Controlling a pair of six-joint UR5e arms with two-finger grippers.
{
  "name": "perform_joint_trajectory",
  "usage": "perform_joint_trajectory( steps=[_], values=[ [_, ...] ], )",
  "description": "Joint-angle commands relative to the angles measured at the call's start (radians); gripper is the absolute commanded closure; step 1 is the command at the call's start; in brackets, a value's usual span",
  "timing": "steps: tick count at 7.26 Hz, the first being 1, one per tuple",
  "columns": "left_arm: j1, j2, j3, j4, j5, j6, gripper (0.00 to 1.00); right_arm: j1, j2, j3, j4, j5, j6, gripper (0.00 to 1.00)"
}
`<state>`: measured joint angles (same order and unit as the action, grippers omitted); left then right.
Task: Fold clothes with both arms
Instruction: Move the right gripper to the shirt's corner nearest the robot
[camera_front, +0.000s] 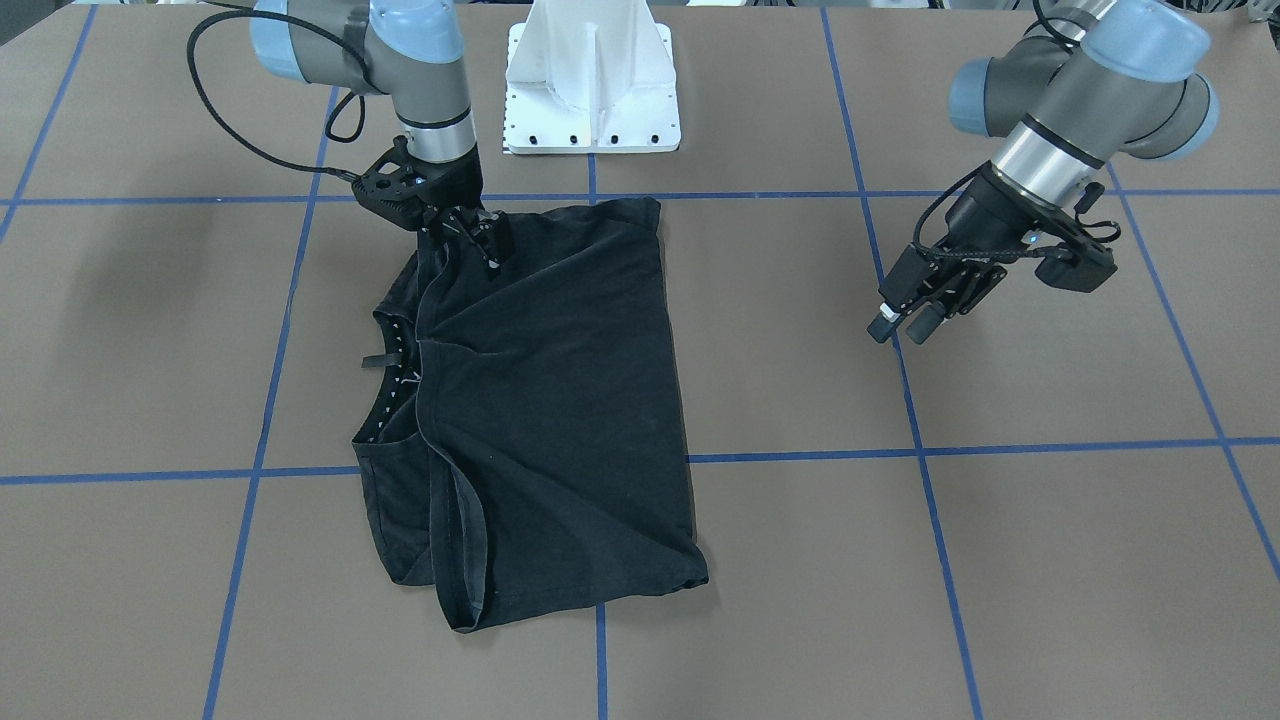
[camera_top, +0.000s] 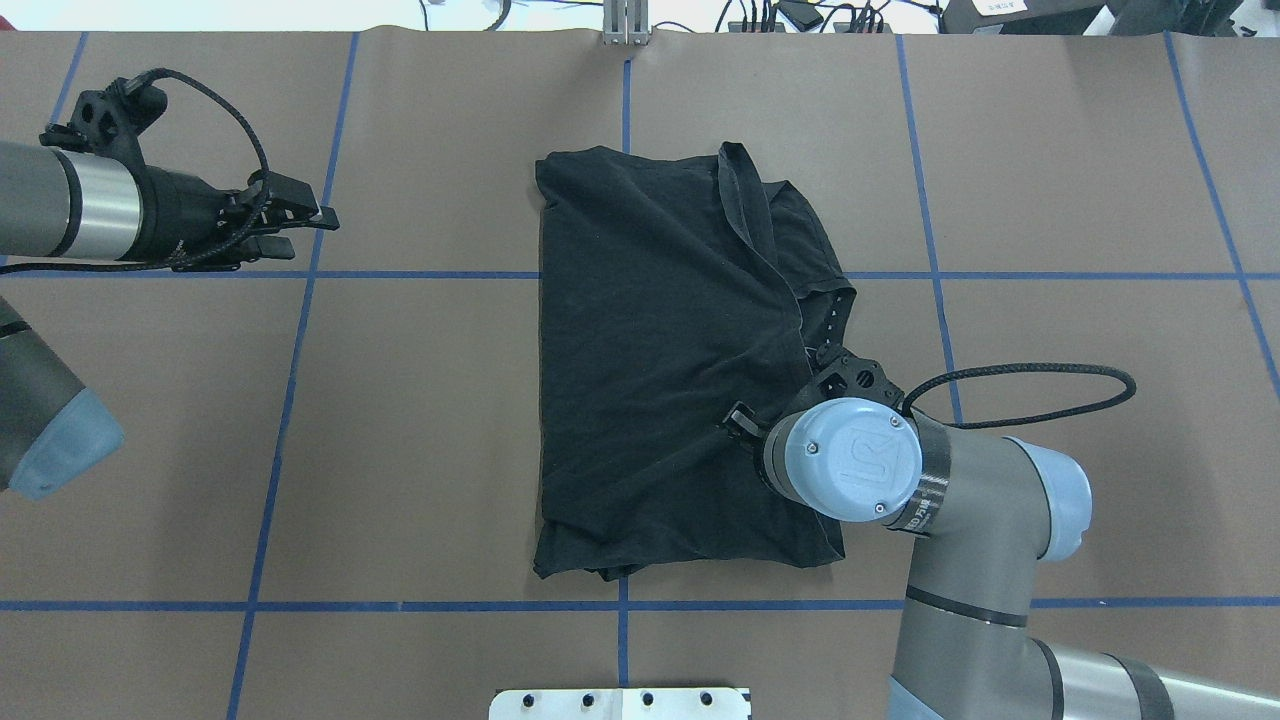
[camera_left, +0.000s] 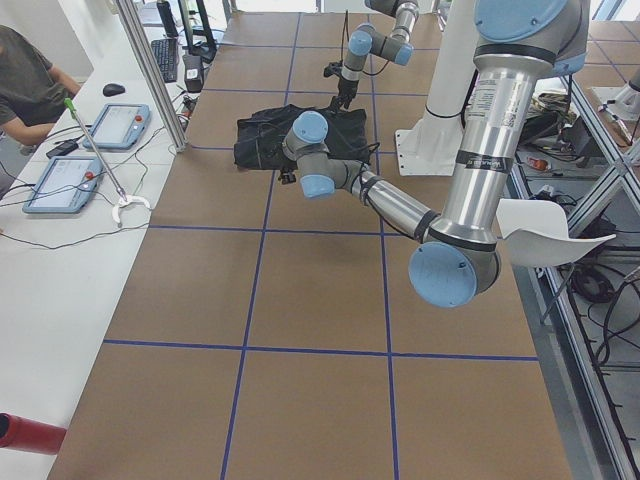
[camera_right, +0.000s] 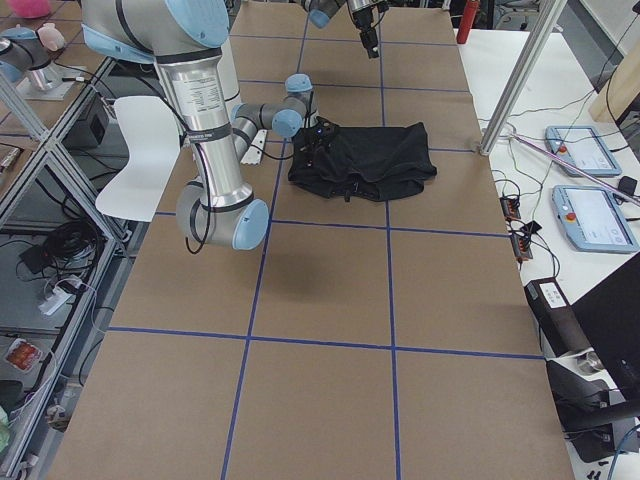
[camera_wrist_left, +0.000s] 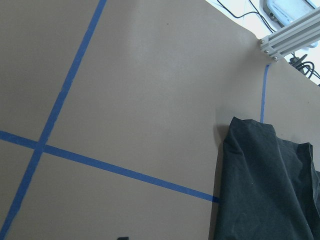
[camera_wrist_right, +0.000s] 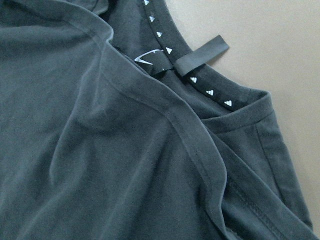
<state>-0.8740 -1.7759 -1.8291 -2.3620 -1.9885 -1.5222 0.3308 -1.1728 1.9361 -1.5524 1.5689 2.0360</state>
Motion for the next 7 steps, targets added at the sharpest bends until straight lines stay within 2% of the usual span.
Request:
perform_joint_trajectory(
  steps=[1,2,3,7],
  values=[
    [0.001,0.001,-0.004,0.000,0.016,0.002,0.29,-0.016,-0.037,0.032,-0.003,-0.001,0.137,0.00],
    [0.001,-0.002,-0.012,0.000,0.017,0.001,0.29,-0.038,-0.094,0.072,0.000,0.009,0.144,0.00],
    [0.001,0.003,-0.031,0.003,0.017,0.001,0.29,-0.051,-0.097,0.073,0.002,0.013,0.206,0.00],
    [0.000,0.004,-0.045,0.004,0.023,0.001,0.29,-0.059,-0.156,0.078,0.008,0.019,0.204,0.00]
  ],
)
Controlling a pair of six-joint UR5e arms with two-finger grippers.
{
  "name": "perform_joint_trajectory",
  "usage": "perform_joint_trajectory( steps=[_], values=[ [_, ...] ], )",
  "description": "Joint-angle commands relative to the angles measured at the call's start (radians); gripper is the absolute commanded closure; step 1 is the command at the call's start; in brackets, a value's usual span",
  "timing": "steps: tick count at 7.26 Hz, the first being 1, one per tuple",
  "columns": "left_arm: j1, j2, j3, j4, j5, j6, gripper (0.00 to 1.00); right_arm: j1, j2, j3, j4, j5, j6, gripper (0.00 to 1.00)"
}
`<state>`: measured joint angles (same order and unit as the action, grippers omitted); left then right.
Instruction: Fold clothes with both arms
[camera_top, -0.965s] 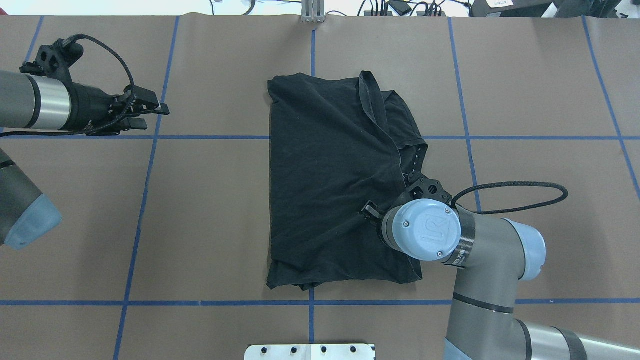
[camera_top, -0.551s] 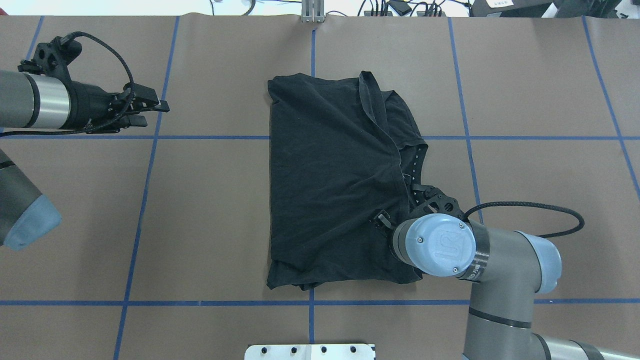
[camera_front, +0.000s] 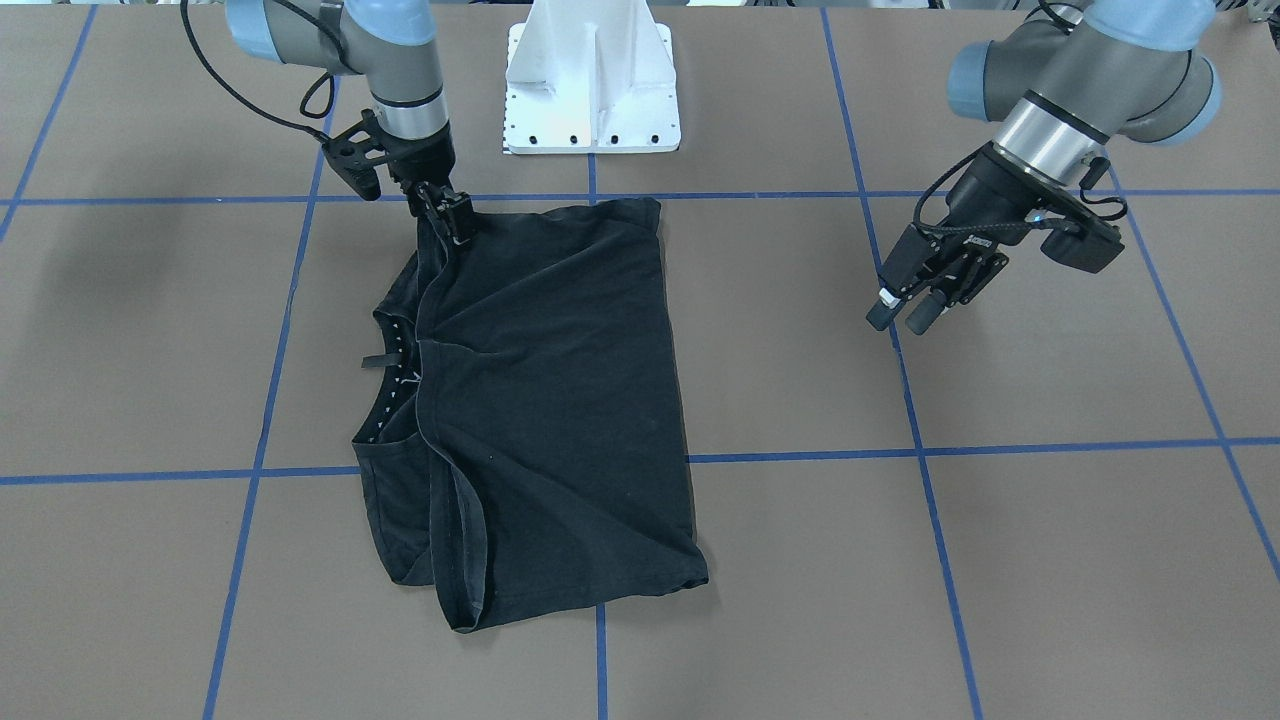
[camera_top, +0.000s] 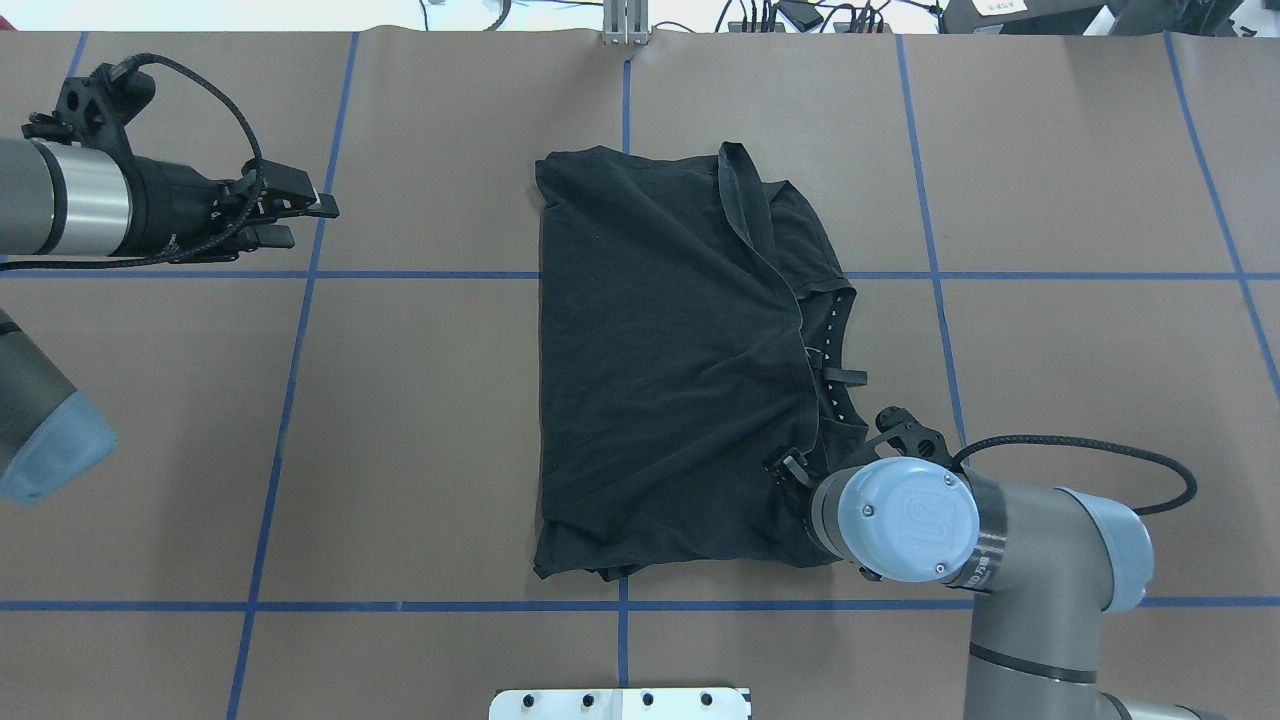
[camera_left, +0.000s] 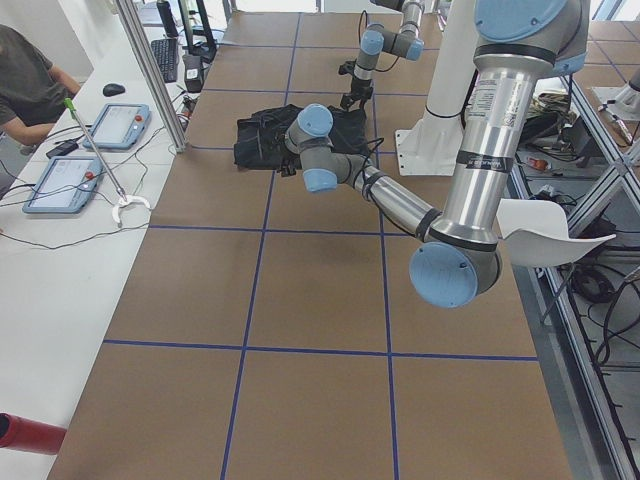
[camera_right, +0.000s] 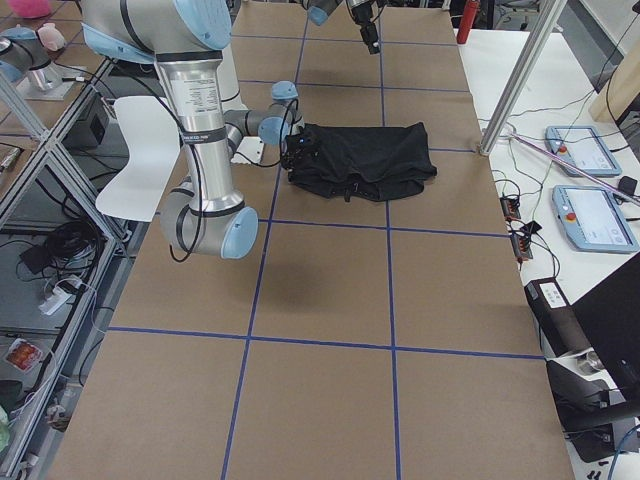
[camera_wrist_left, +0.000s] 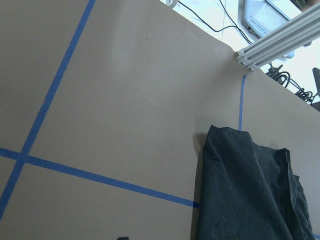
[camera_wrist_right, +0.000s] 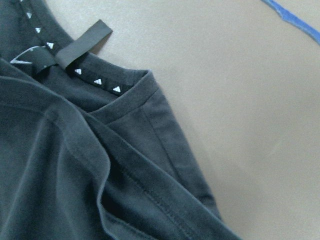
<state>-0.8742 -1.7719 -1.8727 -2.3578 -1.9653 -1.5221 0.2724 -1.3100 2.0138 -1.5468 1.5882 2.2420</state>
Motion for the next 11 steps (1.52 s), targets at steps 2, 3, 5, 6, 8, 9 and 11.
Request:
perform_joint_trajectory(
  steps=[2,3,5,6,8,9,11],
  values=[
    [0.000,0.006,-0.009,0.000,0.000,-0.001,0.29,-0.004,-0.008,-0.021,0.022,-0.008,0.002,0.00],
    [0.000,0.009,-0.014,0.000,0.000,-0.001,0.29,-0.002,-0.017,-0.026,0.086,-0.011,0.014,0.00],
    [0.000,0.009,-0.016,0.000,0.000,-0.001,0.29,-0.002,-0.022,-0.056,0.143,-0.005,0.038,0.01],
    [0.000,0.009,-0.023,0.002,0.000,-0.001,0.29,-0.002,-0.029,-0.058,0.142,-0.005,0.038,0.02],
    [-0.002,0.023,-0.035,0.002,0.000,-0.001,0.29,-0.002,-0.032,-0.067,0.143,-0.004,0.034,0.08],
    [-0.002,0.035,-0.052,0.002,0.000,-0.001,0.29,0.001,-0.028,-0.072,0.142,-0.004,0.033,0.09],
    [-0.002,0.040,-0.058,0.003,0.000,-0.001,0.29,0.005,-0.028,-0.082,0.143,-0.008,0.024,0.09]
  ],
)
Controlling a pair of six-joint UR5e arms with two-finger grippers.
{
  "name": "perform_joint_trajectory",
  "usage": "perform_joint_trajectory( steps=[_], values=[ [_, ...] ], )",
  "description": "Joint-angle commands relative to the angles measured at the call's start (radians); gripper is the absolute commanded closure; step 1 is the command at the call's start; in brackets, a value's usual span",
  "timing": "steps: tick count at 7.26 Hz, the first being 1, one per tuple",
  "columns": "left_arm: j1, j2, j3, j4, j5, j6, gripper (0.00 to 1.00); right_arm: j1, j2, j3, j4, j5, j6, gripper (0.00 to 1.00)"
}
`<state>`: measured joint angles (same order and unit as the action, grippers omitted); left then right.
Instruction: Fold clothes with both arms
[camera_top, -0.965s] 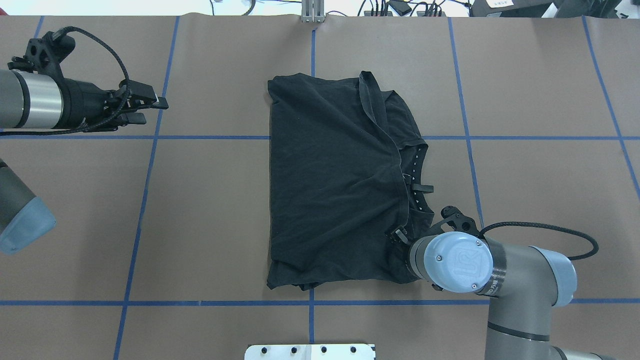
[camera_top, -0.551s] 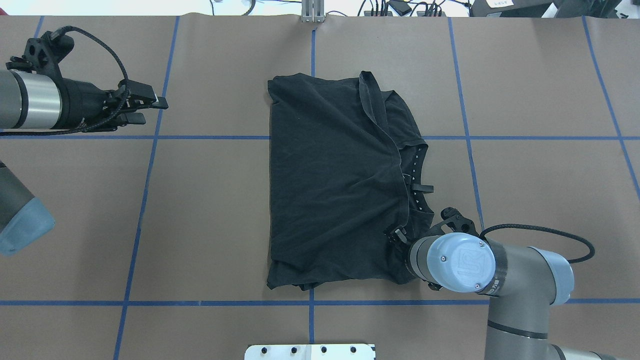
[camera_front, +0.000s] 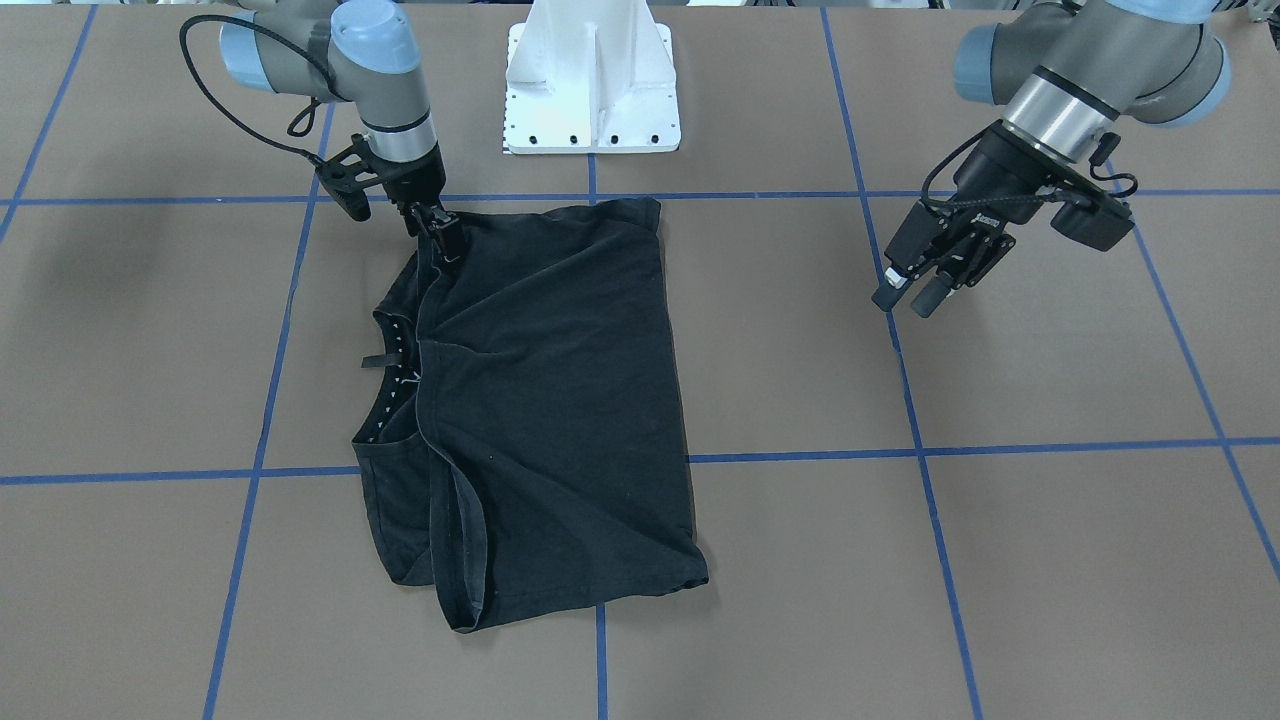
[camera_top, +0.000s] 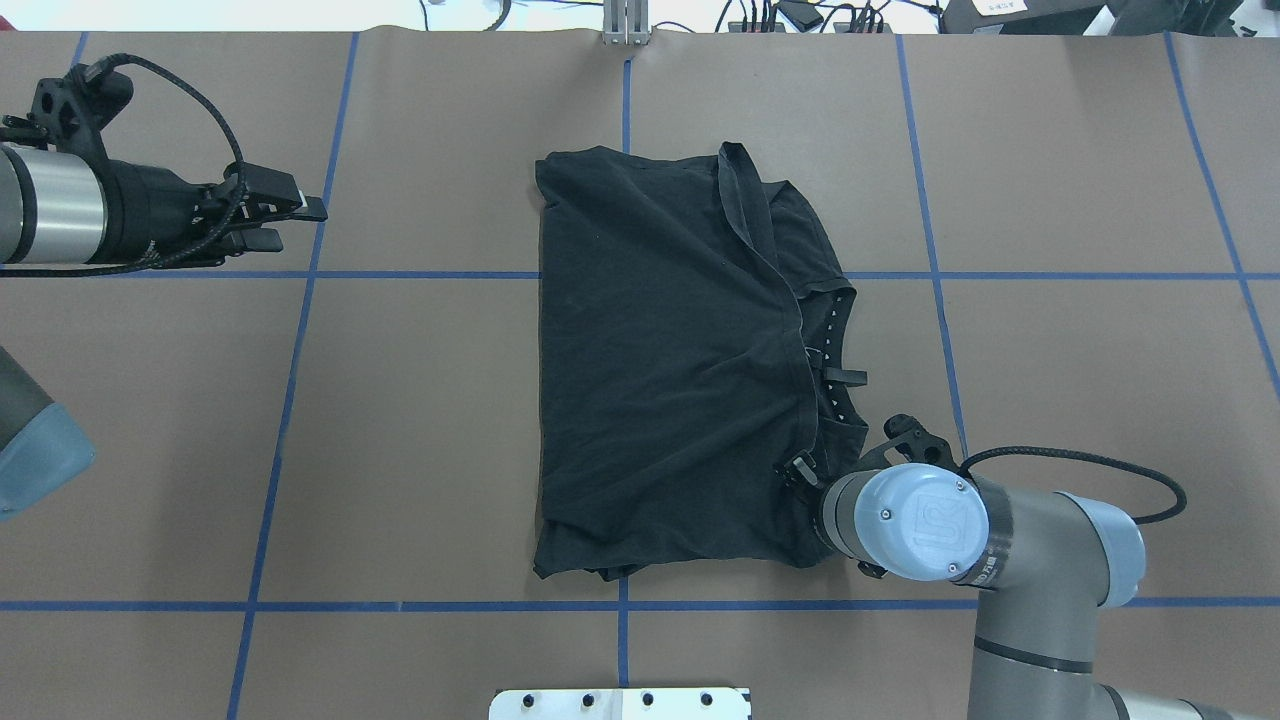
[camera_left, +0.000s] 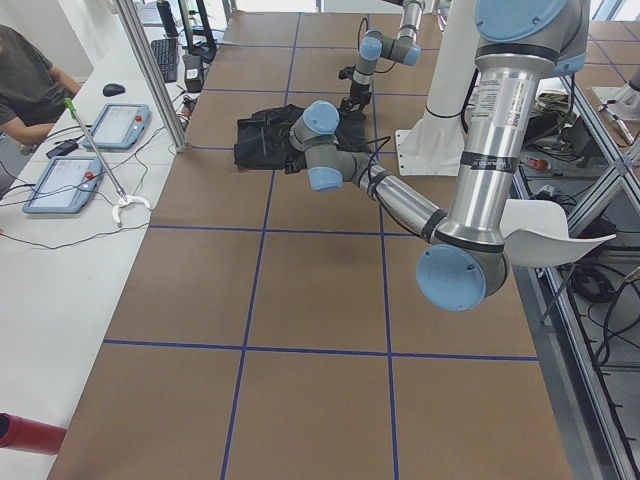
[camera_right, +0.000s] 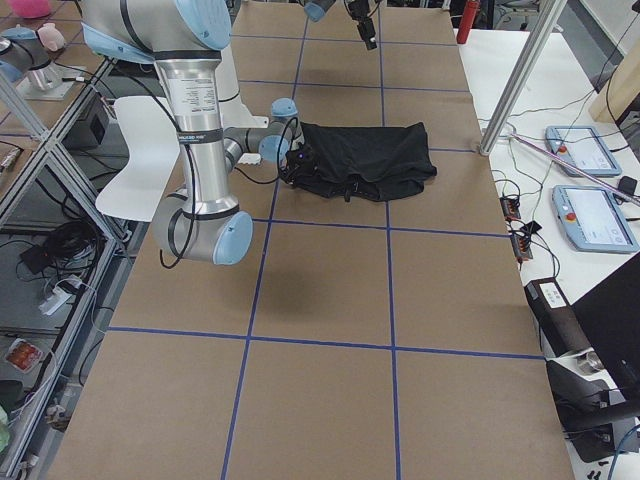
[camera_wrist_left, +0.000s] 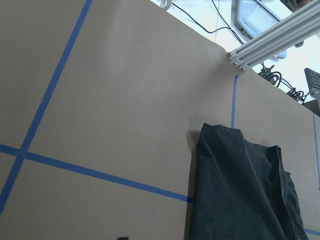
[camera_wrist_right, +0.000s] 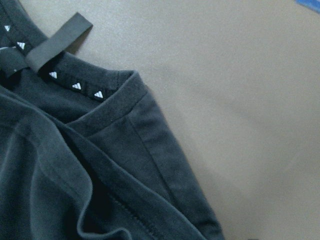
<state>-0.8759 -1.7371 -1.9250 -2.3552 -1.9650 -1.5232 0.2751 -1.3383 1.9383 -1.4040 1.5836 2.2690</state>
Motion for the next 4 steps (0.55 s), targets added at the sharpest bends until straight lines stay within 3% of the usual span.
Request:
perform_joint_trajectory(
  steps=[1,2,3,4],
  values=[
    [-0.002,0.013,-0.009,0.001,0.000,0.000,0.29,0.003,0.001,-0.012,0.000,-0.005,-0.003,0.09],
    [-0.002,0.014,-0.014,0.001,0.000,0.000,0.29,0.004,0.001,-0.018,0.000,-0.004,-0.005,0.12],
    [-0.002,0.016,-0.014,0.001,0.000,0.000,0.29,0.004,0.002,-0.019,0.000,-0.001,-0.003,0.29],
    [-0.002,0.024,-0.016,0.001,0.000,0.000,0.29,0.004,0.005,-0.018,0.000,0.001,-0.003,0.76]
  ],
)
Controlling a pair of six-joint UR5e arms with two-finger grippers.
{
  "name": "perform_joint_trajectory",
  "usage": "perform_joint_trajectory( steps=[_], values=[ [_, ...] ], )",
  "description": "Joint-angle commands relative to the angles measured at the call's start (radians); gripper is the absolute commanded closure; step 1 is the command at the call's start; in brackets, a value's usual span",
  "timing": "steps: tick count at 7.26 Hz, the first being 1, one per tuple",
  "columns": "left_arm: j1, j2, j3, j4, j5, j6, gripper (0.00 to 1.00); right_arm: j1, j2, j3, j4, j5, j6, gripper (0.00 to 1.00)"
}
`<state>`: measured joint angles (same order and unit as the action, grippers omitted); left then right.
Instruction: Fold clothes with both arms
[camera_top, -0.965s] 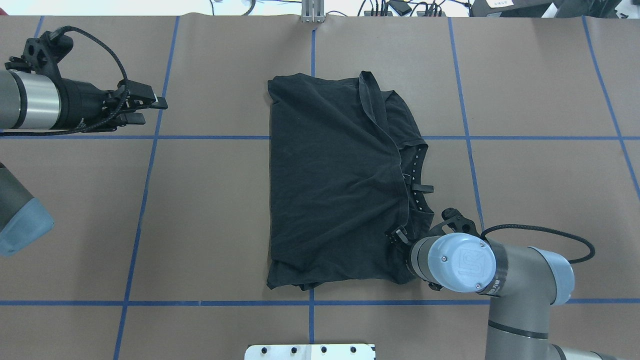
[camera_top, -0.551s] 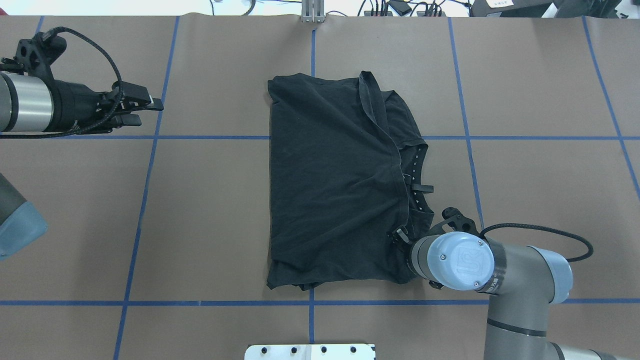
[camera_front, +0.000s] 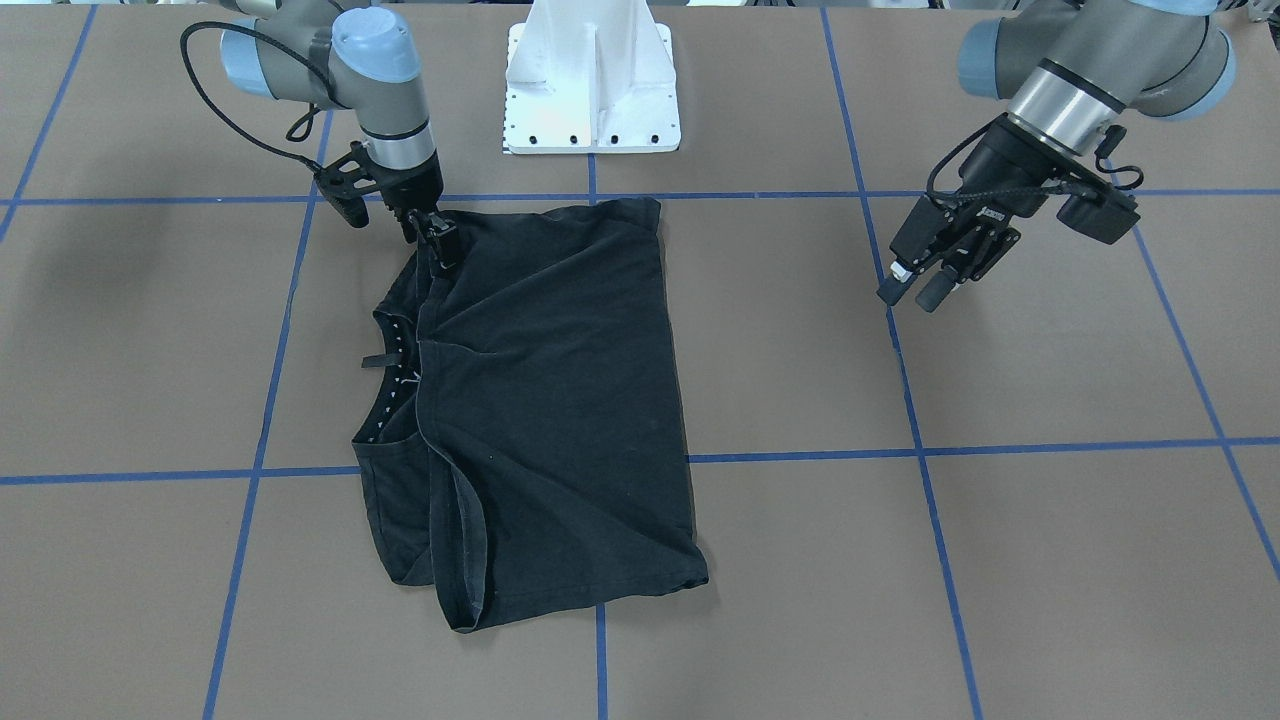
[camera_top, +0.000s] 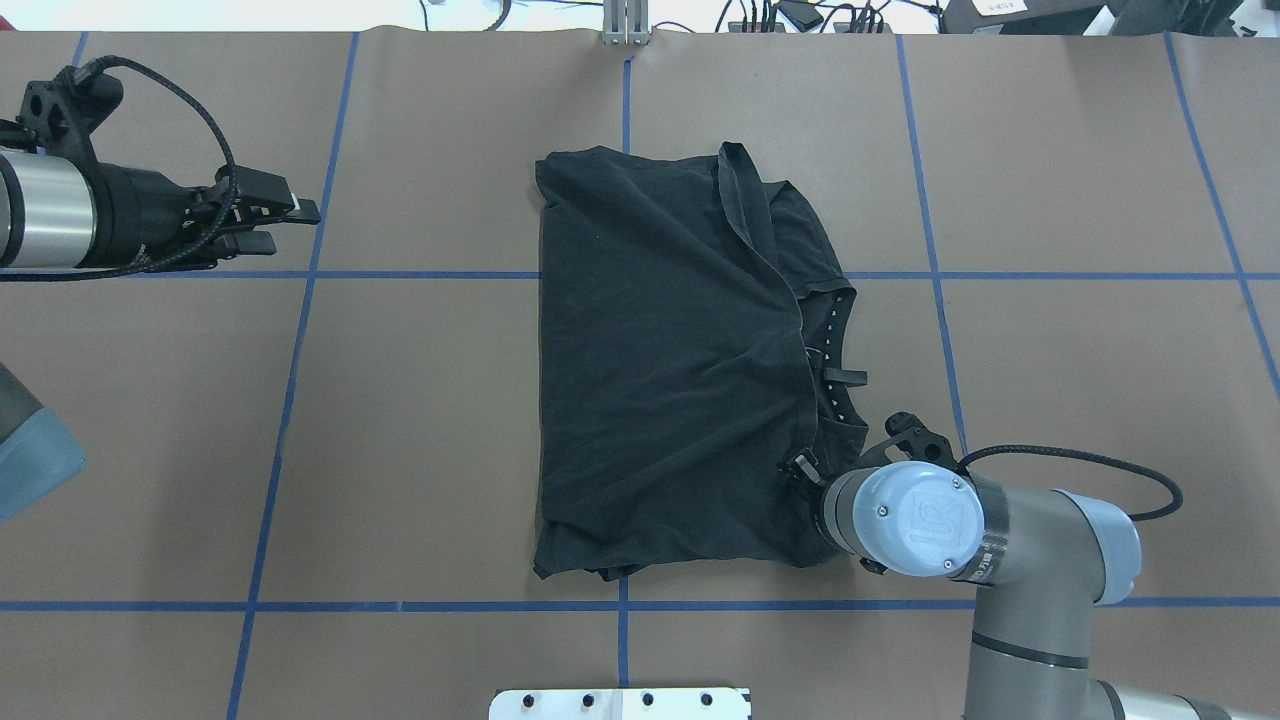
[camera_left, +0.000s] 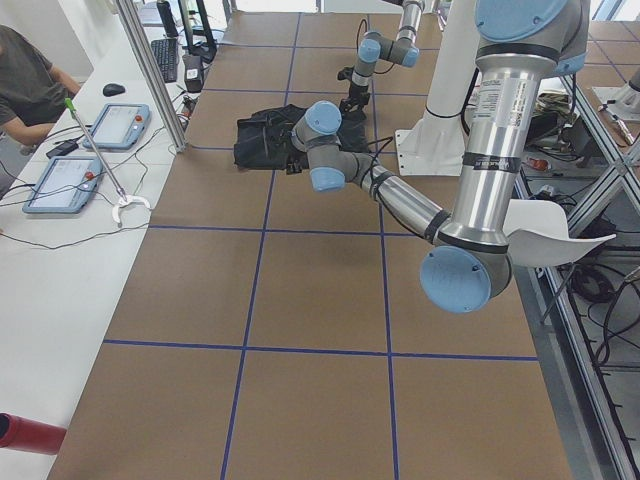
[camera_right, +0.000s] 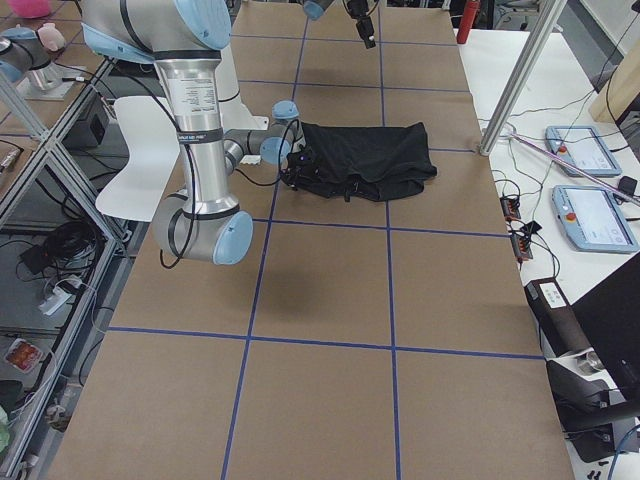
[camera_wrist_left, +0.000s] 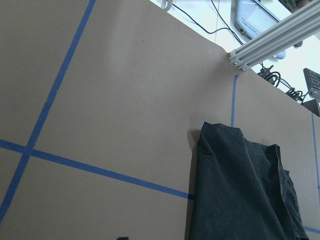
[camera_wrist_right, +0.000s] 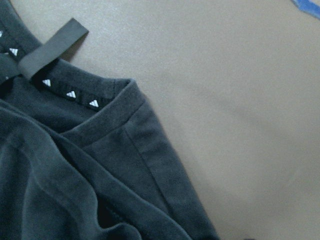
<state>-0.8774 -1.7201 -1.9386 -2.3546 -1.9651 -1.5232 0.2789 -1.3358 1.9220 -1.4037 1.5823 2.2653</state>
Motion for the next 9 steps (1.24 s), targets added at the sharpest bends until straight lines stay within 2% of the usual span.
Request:
perform_joint_trajectory(
  steps=[1,9],
  values=[
    [0.000,0.013,-0.006,0.000,0.000,0.000,0.29,0.003,0.001,0.000,0.002,0.008,-0.004,1.00],
    [0.001,0.022,-0.005,-0.002,0.000,0.000,0.29,0.006,-0.002,0.023,0.002,0.036,-0.026,1.00]
  ],
)
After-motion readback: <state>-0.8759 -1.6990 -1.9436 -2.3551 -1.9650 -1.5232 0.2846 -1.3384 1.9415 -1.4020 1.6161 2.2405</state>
